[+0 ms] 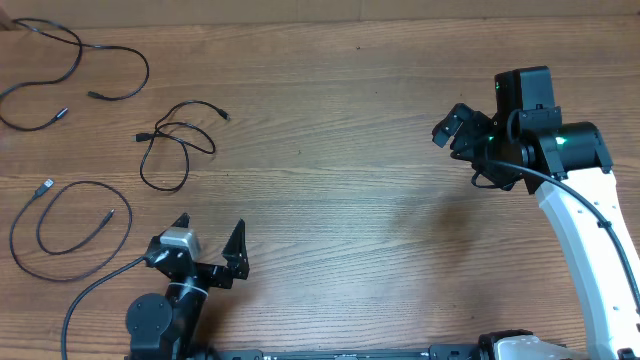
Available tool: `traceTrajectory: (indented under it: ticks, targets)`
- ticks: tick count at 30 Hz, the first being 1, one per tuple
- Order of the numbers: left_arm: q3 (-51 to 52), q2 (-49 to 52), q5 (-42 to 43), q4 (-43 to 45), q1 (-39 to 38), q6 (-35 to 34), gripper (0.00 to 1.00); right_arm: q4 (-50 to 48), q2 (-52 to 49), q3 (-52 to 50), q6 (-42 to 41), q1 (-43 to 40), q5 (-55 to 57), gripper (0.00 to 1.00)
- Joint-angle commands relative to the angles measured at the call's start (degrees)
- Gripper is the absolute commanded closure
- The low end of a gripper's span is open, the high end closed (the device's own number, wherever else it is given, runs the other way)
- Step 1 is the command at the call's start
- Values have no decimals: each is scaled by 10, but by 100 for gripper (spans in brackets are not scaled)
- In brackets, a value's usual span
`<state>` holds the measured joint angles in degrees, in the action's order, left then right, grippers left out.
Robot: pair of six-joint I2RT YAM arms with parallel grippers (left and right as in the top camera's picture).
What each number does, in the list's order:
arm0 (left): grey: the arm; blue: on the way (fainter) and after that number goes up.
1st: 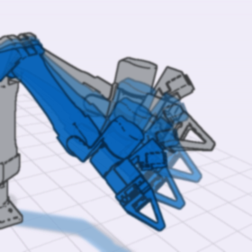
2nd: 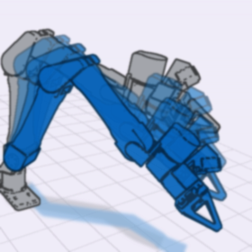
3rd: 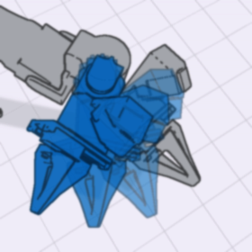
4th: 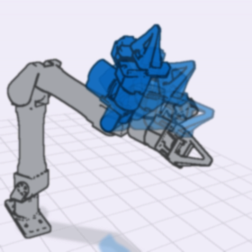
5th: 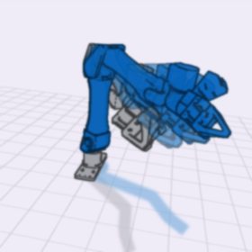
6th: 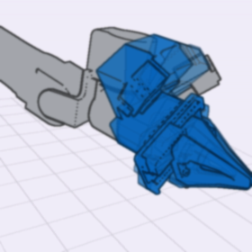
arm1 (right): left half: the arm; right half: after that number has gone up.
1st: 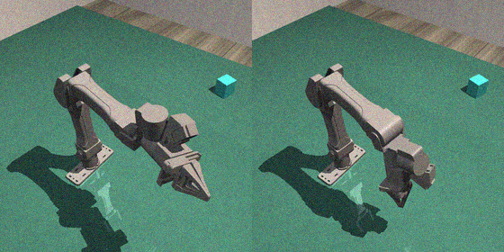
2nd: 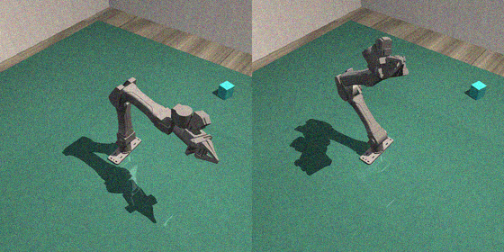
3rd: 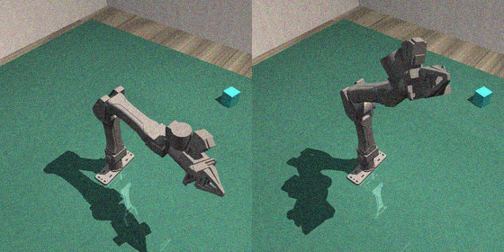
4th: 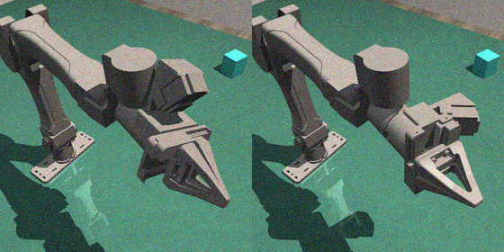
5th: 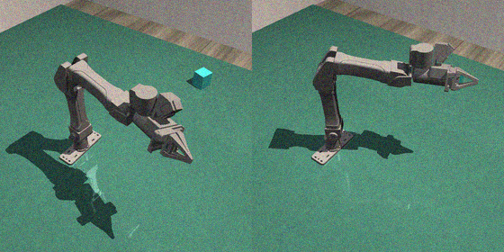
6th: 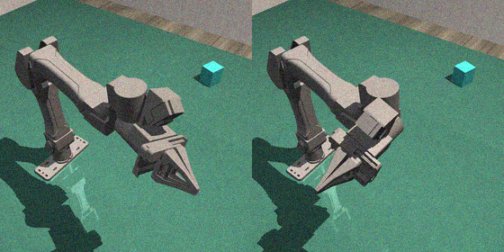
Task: Untangle cables
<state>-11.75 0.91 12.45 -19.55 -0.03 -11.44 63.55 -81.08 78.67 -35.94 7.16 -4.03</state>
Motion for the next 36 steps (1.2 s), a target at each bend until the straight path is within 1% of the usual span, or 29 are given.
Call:
traceTrajectory:
  ticks: [1,3,5,8,12,16,19,23,25,29,36]
  targets:
    - [39,-7,5,43,-5,73,0,-3,0,0,5,-1,6,0]
    - [61,-7,5,72,-5,100,0,-3,0,0,4,-1,6,0]
    - [83,-7,4,101,-5,113,0,-3,0,0,5,-1,6,0]
    - [103,-7,-15,139,-5,113,1,-3,0,0,5,-1,6,0]
    - [106,-7,-48,143,-5,113,0,-3,0,0,5,-1,6,0]
    - [115,-7,-56,184,-7,115,0,-3,0,0,4,-1,6,0]
    - [115,-7,-56,160,-9,132,1,-3,0,0,5,-1,6,0]
    - [115,-7,-71,153,-14,127,1,-3,0,0,5,-1,6,0]
    - [115,-7,-71,153,-16,115,1,-3,0,0,5,-1,6,0]
    - [115,-7,-95,151,-15,66,0,-3,0,0,4,-1,6,0]
    - [115,-7,-112,150,-15,54,0,-3,0,0,4,-1,6,0]
